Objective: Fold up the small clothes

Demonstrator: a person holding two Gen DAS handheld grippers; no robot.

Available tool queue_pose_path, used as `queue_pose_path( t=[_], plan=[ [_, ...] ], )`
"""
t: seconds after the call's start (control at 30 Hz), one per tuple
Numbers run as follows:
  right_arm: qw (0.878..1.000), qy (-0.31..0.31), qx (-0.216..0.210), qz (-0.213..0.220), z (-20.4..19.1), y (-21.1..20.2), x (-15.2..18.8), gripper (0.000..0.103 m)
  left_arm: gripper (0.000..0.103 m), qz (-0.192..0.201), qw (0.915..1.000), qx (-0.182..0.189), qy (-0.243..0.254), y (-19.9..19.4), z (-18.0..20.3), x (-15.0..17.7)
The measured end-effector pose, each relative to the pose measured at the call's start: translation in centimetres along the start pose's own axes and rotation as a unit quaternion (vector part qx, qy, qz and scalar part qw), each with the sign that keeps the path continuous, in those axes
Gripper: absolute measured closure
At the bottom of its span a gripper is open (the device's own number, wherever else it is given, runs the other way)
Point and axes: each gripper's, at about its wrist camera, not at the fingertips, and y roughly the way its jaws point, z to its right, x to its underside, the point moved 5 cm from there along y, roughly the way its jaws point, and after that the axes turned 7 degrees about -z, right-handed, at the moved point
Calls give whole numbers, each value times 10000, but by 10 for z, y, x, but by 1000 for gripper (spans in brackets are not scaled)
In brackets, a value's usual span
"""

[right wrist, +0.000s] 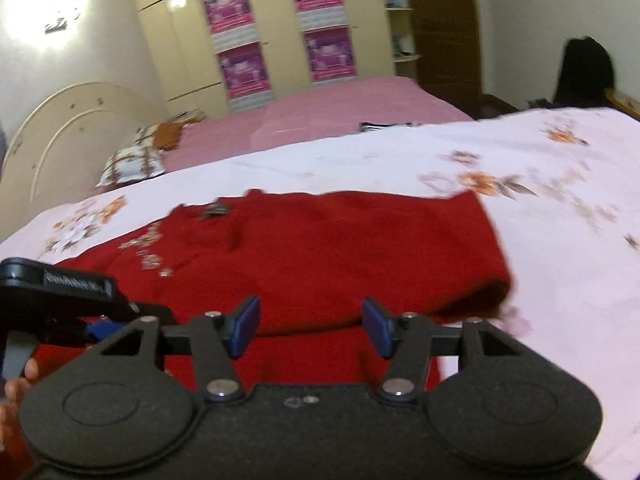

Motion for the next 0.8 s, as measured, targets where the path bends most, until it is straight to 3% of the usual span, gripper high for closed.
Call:
queue_pose_path(
  t=[0.2,0.27,0.3,0.4,0.57,0.7,0.77,0.8],
  plan=[
    [9995,229,208,-56,30,9,16,47,54,310,9994,26,-156,8,7,-7],
    [9992,258,302,-76,37,13,17,47,59,435,9989,55,-145,9,8,-7],
    [9990,272,351,-86,40,14,18,47,79,475,9987,53,-147,10,8,-6],
    [9981,305,530,-114,50,17,20,44,99,631,9976,-12,-268,8,2,-8],
    [9954,433,826,-222,68,26,21,42,99,1249,9902,351,-520,-35,-7,-22],
    [9944,554,851,-305,74,38,19,43,99,1635,9850,253,-487,-78,-29,-39],
    [9947,536,813,-342,72,44,17,50,99,1729,9837,86,-477,-90,-43,-43],
    [9949,512,796,-353,69,48,16,58,99,1752,9833,-30,-484,-94,-53,-44]
  ],
)
